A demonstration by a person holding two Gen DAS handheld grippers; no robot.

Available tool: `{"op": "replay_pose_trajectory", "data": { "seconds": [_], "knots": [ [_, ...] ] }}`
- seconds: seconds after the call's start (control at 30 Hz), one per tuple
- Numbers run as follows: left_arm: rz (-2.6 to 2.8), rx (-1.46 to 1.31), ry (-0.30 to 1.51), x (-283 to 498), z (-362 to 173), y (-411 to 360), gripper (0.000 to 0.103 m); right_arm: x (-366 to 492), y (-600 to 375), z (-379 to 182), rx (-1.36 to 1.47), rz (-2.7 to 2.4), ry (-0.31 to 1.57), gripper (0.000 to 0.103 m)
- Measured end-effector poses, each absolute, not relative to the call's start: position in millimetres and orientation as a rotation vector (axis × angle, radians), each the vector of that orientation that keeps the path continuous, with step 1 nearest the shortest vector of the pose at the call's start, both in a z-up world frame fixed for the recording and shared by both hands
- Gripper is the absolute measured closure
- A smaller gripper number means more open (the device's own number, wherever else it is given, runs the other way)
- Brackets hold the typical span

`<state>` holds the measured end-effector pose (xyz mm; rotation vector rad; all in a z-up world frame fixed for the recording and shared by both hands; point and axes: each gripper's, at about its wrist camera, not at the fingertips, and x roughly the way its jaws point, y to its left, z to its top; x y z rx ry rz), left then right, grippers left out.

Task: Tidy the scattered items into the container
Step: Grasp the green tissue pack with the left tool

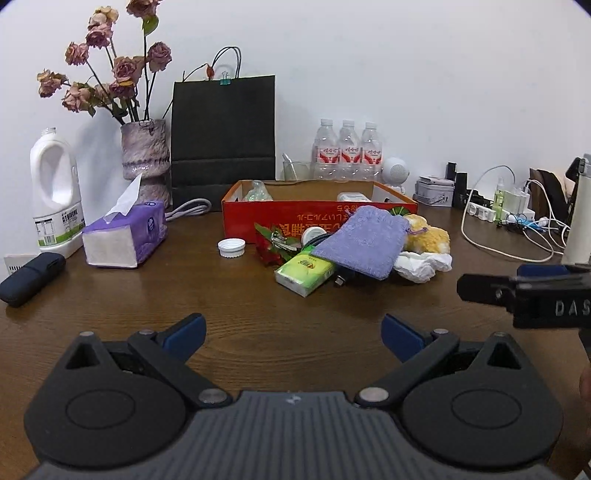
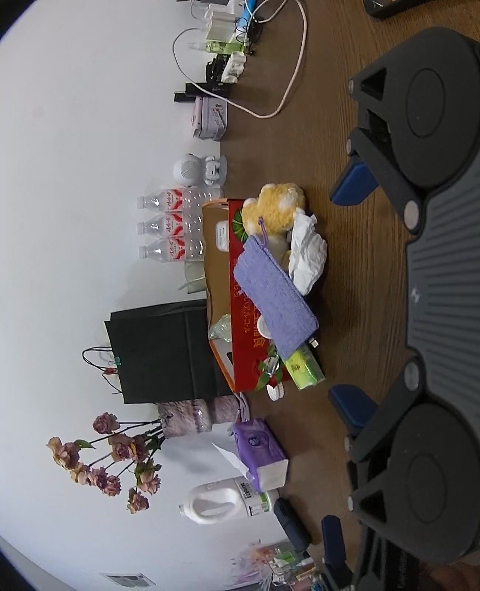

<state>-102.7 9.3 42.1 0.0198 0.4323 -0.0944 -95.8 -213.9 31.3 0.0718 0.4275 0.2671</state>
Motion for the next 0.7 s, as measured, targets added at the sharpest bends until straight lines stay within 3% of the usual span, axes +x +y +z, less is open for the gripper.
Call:
{"op": "replay_pose_trajectory", "data": {
  "seconds": [0.33, 0.7],
  "knots": [
    [-0.117, 0.087, 0.455, -68, 33, -2, 0.0, -60, -213, 22, 0.055, 0.232, 0.521, 0.0],
    [-0.138, 0.077, 0.562, 26, 34, 0, 0.0, 17, -213, 16, 0.091, 0.197, 0.604, 0.0]
  ]
}}
